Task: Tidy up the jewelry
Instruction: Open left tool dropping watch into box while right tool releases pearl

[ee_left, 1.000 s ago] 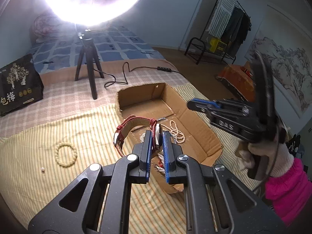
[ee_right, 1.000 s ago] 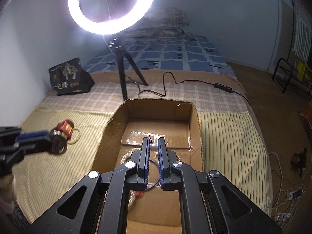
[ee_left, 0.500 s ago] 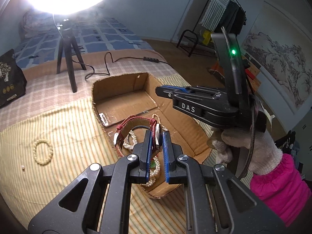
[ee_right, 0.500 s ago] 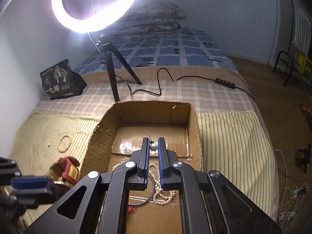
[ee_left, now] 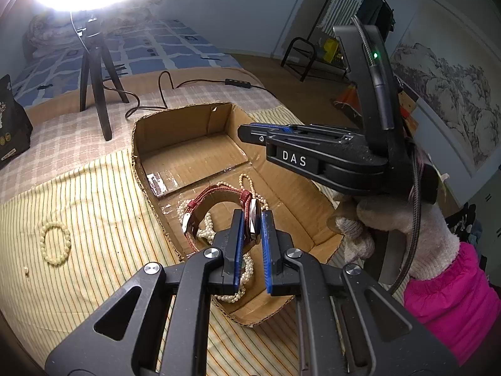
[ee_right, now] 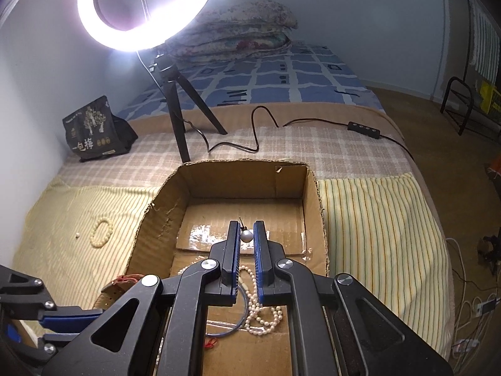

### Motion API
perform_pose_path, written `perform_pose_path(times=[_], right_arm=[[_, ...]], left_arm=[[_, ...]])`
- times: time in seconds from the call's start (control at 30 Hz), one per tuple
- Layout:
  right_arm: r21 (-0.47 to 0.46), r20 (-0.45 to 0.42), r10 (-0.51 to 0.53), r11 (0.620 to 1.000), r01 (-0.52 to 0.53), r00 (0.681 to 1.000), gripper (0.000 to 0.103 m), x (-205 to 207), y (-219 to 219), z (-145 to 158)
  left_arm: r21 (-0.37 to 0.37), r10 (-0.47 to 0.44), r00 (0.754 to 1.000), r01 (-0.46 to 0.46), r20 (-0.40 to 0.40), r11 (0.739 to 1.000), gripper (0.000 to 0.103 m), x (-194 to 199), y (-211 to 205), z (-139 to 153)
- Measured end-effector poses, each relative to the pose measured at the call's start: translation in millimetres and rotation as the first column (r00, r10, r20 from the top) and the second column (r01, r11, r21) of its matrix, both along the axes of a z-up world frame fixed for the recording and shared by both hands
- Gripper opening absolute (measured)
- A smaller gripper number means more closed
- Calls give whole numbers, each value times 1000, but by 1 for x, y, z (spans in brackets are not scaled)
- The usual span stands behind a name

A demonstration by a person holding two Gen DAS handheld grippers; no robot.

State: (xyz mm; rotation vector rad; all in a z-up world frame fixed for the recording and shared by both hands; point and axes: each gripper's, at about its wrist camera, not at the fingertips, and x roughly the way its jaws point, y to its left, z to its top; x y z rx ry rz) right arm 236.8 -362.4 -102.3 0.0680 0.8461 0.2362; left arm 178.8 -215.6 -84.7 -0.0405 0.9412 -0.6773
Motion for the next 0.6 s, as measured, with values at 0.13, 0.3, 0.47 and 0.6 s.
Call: perform_pose_path(times=[0.13,0.3,0.47,0.6], right_arm=[[-14,-3,-7,1000,7,1000,29,0,0,-1],[-31,16,-28,999,29,999,65,-3,0,1],[-49,21,-41,998,42,999,69,-3,0,3],[-53,18,-47,997,48,999,69,-3,0,4]], left_arm=[[3,-9,1000,9,7,1000,15,0,-1,0],[8,1,1000,-1,24,1000,58,-3,0,2],[27,1,1000,-2,16,1000,61,-1,-2,-1],[29,13,1000,-14,14,999,65,-1,0,-1]])
